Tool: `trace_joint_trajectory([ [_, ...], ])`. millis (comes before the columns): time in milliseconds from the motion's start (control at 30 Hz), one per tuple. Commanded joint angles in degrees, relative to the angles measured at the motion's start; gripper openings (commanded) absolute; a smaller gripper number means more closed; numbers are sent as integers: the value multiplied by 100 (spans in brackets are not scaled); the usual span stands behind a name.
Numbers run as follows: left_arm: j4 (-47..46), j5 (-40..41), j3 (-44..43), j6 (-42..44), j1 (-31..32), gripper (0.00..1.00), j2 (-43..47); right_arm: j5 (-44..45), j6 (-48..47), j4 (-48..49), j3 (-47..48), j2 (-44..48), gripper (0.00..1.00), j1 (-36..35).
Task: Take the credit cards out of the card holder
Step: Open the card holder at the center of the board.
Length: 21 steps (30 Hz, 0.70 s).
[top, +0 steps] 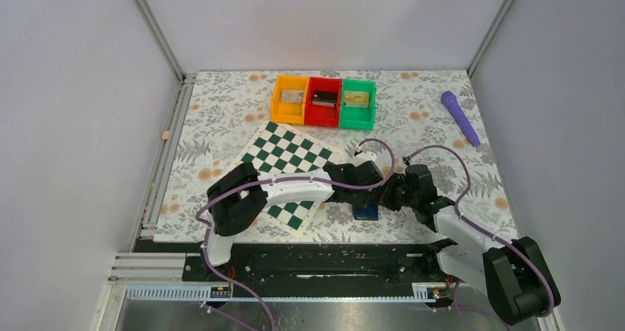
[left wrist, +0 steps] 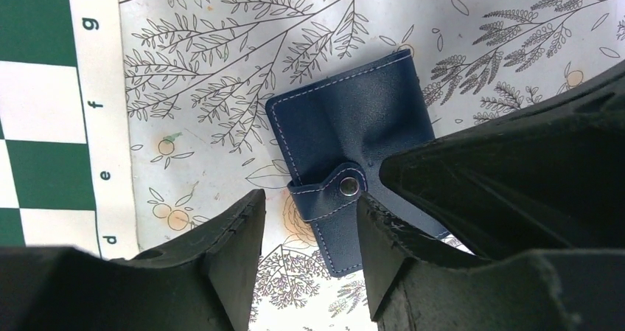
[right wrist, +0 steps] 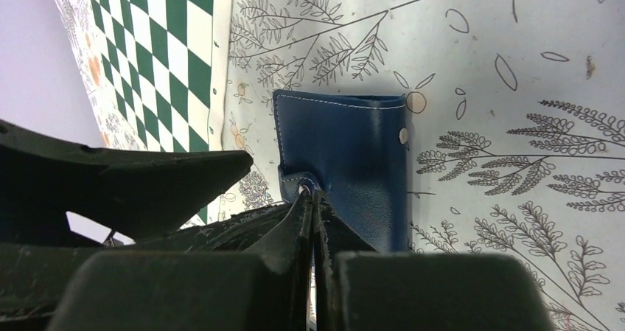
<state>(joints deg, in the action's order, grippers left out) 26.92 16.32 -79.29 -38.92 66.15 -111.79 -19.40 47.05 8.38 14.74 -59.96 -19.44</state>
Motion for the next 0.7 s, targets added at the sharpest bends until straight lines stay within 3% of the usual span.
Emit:
trace_joint_trajectory([
  [0,-28,136,-287,-101,12,48,-84,158,-388,-410,116,148,0,-1],
  [367,-17,150,-496,-148,12,47,-454,332,-379,-190,41,-632,0,7],
  [667,42,309,-330,-271,12,46,-544,431,-251,-170,-72,-519,0,7],
])
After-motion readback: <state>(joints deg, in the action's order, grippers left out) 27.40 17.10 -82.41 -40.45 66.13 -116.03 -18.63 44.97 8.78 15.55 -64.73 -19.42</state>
